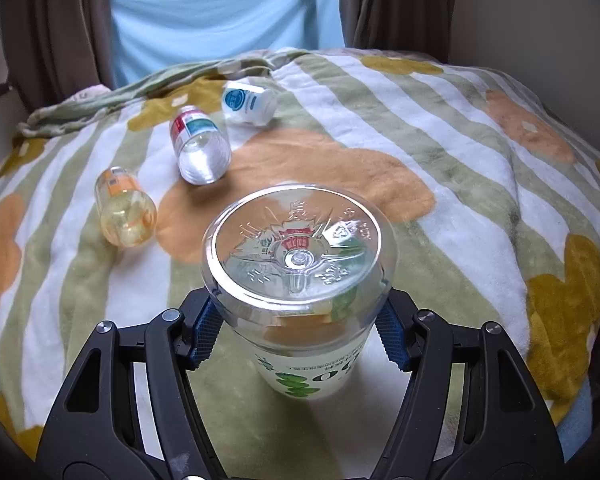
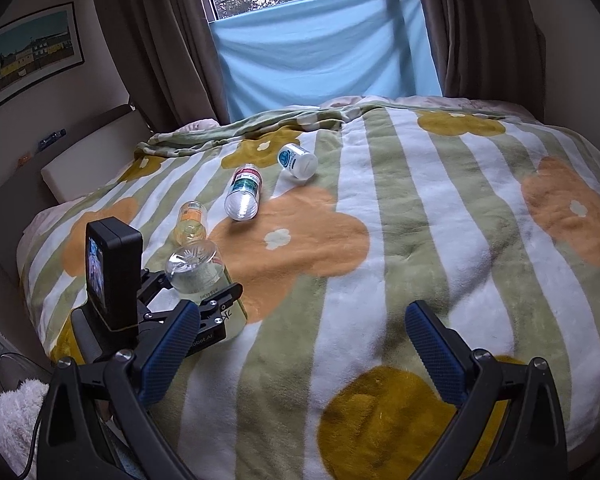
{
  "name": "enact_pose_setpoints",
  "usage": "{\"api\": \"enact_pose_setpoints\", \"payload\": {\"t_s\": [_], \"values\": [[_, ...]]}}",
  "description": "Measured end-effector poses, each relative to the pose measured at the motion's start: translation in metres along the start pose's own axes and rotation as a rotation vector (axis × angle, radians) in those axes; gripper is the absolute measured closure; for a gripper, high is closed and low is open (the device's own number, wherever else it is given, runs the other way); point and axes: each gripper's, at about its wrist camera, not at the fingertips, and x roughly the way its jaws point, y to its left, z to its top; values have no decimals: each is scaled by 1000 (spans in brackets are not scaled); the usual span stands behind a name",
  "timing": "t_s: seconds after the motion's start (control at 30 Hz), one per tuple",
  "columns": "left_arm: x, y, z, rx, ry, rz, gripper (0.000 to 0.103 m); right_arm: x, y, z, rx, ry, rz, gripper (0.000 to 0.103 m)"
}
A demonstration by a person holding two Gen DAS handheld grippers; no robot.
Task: Flip cup upside down
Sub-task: 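Lift the cup with the left tool, turn it rim-down onto the bed, then open the left tool and pull it back from the cup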
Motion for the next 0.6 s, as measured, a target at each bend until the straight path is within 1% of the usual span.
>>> {"api": "enact_pose_setpoints", "payload": {"t_s": [0.17,0.23,0.27,0.3,0.33,0.37,0.43,0.6], "values": [[2,3,-4,-28,58,-29,40,2,4,0,-6,4,4,0],[0,5,-5,-47,58,-59,39,3,5,1,-10,4,5,0],[-1,6,-6,-58,55,-70,33,4,5,1,-12,5,6,0],[-2,8,-6,-67,54,-73,16,4,6,1,-14,6,6,0],[-4,9,-6,-77,48,-65,7,5,7,1,-17,7,5,0],[-7,10,-5,-85,35,-56,0,5,8,1,-21,7,4,0],[-14,12,-4,-84,11,-64,0,6,10,2,-30,7,-2,0],[-23,13,1,-68,13,-48,0,7,16,4,-42,2,-5,0]]}}
